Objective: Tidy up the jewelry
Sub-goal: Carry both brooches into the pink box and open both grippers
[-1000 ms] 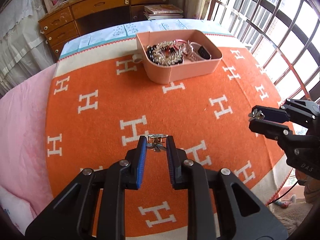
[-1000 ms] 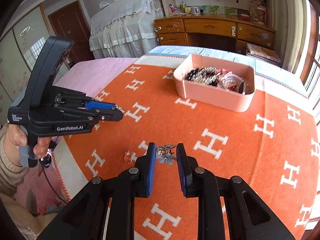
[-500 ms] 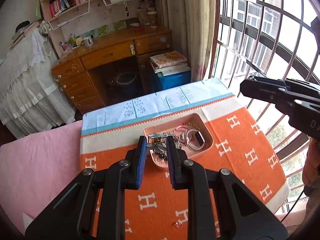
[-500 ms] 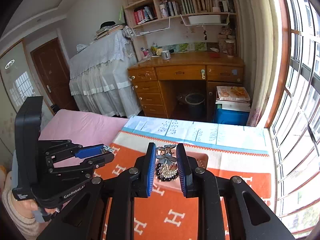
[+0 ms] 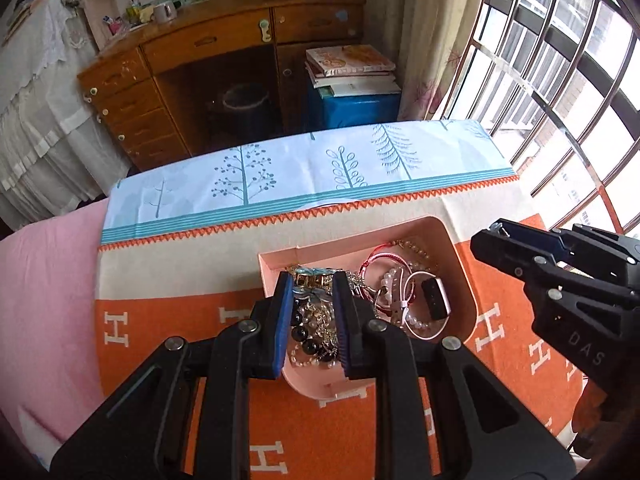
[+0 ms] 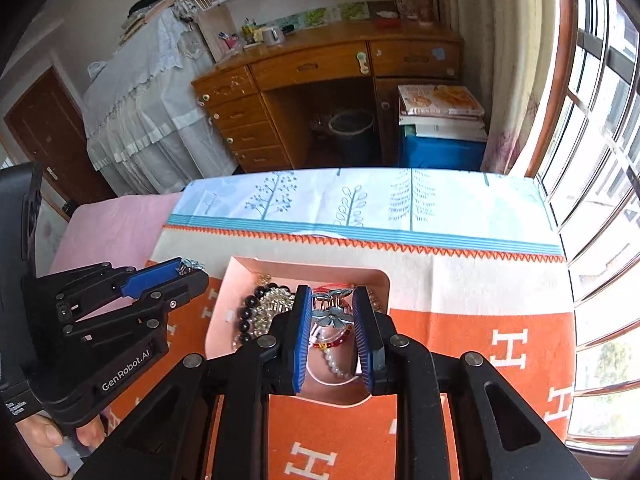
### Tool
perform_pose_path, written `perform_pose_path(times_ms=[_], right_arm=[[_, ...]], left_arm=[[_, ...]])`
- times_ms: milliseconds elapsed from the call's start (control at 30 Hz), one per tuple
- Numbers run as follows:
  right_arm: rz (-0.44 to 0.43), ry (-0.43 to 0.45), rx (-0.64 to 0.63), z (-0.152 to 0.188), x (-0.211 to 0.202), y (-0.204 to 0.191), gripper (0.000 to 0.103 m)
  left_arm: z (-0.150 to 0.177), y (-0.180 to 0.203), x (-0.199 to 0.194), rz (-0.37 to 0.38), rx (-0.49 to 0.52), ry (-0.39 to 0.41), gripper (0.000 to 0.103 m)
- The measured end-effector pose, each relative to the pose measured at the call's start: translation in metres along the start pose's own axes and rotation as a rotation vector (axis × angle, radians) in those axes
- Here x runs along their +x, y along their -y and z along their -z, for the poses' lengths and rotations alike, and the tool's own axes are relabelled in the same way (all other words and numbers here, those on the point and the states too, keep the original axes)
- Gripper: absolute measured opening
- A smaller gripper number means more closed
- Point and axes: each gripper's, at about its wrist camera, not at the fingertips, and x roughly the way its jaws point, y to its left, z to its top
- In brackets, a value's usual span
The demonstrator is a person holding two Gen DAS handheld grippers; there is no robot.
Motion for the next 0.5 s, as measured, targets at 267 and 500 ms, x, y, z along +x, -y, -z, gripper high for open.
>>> perform_pose_path(times_ms=[267, 500], right_arm=[[0.027, -0.085, 0.021, 0.000, 0.068, 0.019, 0.021], [0.005, -0.068, 0.041, -0.005, 0.085, 0.022, 0.043]], left_arm=[[0.004, 0.011, 0.058, 0.011, 0.005, -0.078, 0.024], [0.006, 0.005, 0.062, 0.033, -0.016, -0.085, 0.088]])
